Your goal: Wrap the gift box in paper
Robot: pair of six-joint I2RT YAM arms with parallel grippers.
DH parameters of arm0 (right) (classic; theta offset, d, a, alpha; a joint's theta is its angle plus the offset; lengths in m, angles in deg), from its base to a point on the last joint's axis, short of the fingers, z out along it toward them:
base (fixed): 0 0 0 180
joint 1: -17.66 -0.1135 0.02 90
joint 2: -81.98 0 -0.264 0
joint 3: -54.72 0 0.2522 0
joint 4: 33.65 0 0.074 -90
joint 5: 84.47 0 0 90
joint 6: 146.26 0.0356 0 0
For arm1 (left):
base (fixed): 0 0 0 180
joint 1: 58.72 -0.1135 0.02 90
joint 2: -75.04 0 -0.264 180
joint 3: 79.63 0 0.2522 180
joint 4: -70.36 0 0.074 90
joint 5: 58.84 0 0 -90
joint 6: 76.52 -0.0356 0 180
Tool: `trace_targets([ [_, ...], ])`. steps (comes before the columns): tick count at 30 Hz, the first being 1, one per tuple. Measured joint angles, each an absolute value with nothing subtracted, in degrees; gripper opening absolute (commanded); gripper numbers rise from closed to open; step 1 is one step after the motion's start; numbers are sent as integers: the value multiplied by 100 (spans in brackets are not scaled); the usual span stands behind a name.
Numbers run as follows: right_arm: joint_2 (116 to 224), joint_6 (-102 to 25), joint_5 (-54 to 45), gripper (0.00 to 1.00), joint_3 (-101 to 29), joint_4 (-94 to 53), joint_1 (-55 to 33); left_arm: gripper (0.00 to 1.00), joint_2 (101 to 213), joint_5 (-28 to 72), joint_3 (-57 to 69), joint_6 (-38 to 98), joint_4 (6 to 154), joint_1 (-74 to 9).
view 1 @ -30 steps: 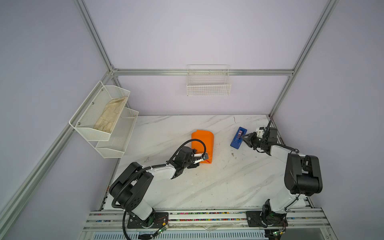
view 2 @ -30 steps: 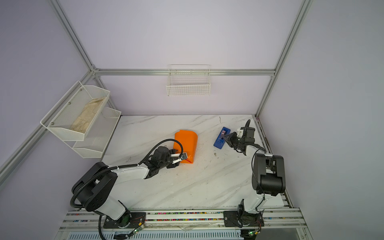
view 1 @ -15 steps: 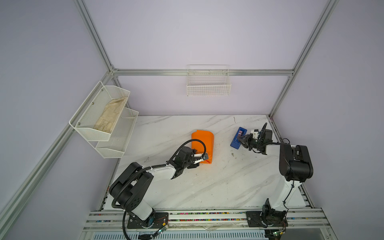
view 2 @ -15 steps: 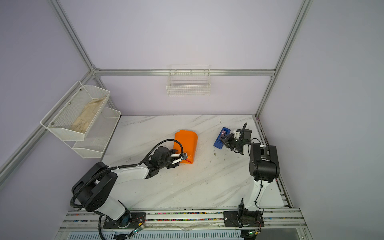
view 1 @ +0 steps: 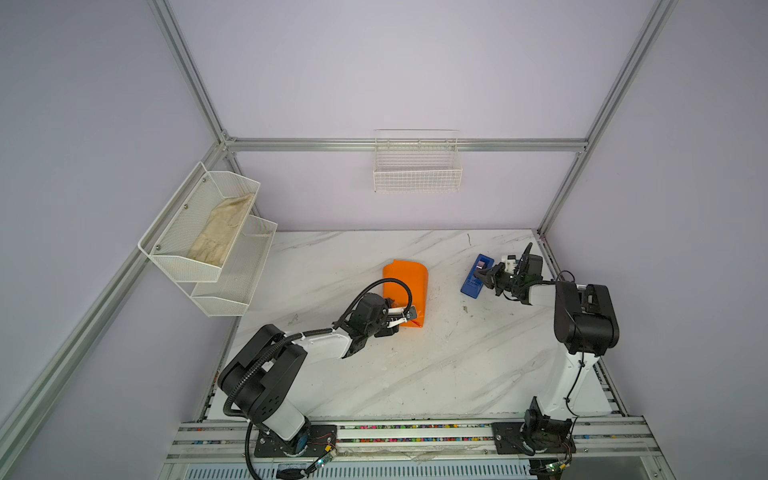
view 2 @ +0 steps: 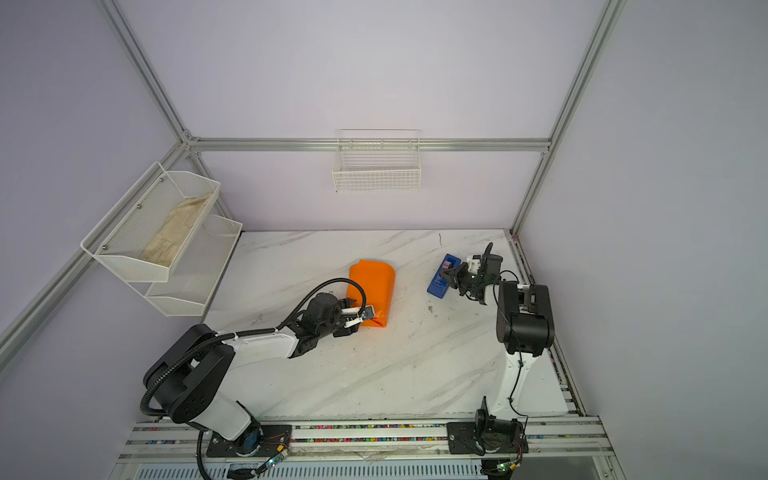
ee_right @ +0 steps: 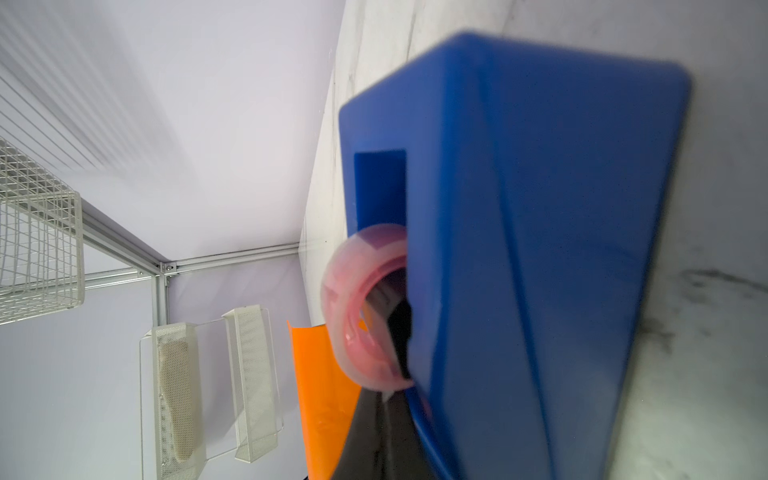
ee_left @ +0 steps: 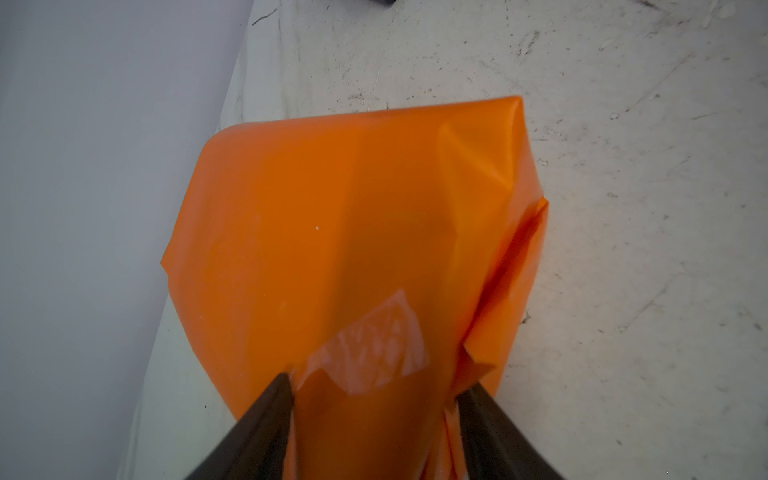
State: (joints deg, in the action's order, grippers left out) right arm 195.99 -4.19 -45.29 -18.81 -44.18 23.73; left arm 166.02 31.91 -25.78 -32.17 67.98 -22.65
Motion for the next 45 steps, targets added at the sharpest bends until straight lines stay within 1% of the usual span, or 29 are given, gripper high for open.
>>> trace_targets([
  [5, 19344, -408, -4429, 0, -1789, -4322, 2340, 62, 16602, 3189, -2578, -3217, 6798, -2265],
  [8, 19003, -369, -4392, 0, -1579, -4320, 2237, 62, 16602, 3189, -2578, -3217, 6800, -2265],
  [19, 17715, -104, -4110, 0, -323, -4313, 1549, 62, 16602, 3189, -2578, -3217, 6800, -2265],
  [22, 17521, -98, -4060, 0, -49, -4318, 1472, 62, 16602, 3189, -2578, -3217, 6800, -2265],
  [26, 17593, -108, -3981, 0, 200, -4479, 1468, 62, 16602, 3189, -2578, -3217, 6800, -2265],
  [29, 18030, -192, -4007, 0, 211, -4683, 1466, 62, 16602, 3187, -2578, -3217, 6802, -2265],
  [32, 18402, -393, -3810, 0, 211, -4842, 1505, 62, 16602, 3187, -2578, -3217, 6802, -2265],
  [41, 18531, -1236, -3172, 0, 219, -4569, 1512, 62, 16602, 3187, -2578, -3223, 6804, -2265],
  [45, 18472, -1426, -3281, 0, 346, -4350, 1536, 62, 16602, 3187, -2578, -3241, 6809, -2265],
])
